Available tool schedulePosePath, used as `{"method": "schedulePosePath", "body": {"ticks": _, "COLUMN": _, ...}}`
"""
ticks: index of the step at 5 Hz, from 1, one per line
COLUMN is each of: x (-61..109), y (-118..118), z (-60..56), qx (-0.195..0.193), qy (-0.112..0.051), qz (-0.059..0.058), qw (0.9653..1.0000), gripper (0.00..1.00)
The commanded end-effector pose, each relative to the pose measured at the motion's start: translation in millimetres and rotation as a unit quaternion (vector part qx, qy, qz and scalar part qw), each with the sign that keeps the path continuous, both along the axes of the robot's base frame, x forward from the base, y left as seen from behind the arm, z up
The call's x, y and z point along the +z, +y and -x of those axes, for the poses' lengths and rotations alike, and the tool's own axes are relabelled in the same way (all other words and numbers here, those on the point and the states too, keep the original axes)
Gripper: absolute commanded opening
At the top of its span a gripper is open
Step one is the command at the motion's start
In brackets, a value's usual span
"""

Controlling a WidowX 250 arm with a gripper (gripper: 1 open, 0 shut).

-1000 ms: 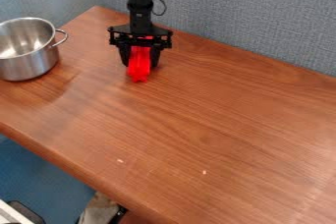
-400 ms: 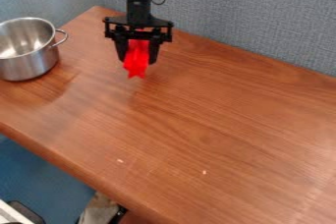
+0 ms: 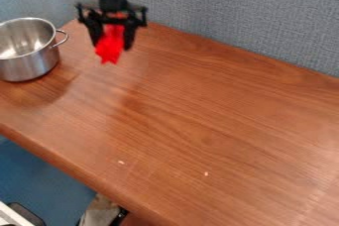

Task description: Put the red object in the metal pot

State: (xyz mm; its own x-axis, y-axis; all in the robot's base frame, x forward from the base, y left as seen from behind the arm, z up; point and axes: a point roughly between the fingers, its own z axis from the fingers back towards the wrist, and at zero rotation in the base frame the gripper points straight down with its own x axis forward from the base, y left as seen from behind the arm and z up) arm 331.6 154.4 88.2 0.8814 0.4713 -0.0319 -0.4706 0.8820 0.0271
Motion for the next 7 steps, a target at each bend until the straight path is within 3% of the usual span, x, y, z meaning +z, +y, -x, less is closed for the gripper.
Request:
{"method": "schedulePosePath", "body": {"ticks": 1, "x": 53.1, "y": 26.5, "z": 1.9, "qx": 0.031, "qy": -0.046, "qz": -0.01, "qw": 0.9984, "gripper": 0.0}}
{"method": "schedulePosePath", "body": {"ticks": 2, "x": 46.2, "y": 45.9, "z": 8.0, "qx": 0.021, "qy": -0.057, "qz": -0.022, "qw": 0.9979, "gripper": 0.0}}
{"method": "schedulePosePath", "body": {"ticks": 3, "x": 25.5, "y": 45.7, "z": 5.9, "qx": -0.02, "qy": -0.061, "qz": -0.035, "qw": 0.9973, "gripper": 0.0}}
{"method": "schedulePosePath", "body": {"ticks": 4, "x": 22.8, "y": 41.6, "z": -4.6, "qx": 0.046, "qy": -0.071, "qz": -0.03, "qw": 0.9959, "gripper": 0.0}}
{"method": "schedulePosePath", "body": {"ticks": 6, "x": 0.2, "y": 79.0, "z": -7.9, "qx": 0.062, "qy": -0.025, "qz": -0.031, "qw": 0.9973, "gripper": 0.0}}
{"method": "schedulePosePath", "body": {"ticks": 7, "x": 3.0, "y": 73.2, "z": -14.1, "qx": 0.044, "qy": -0.013, "qz": -0.034, "qw": 0.9984, "gripper": 0.0}}
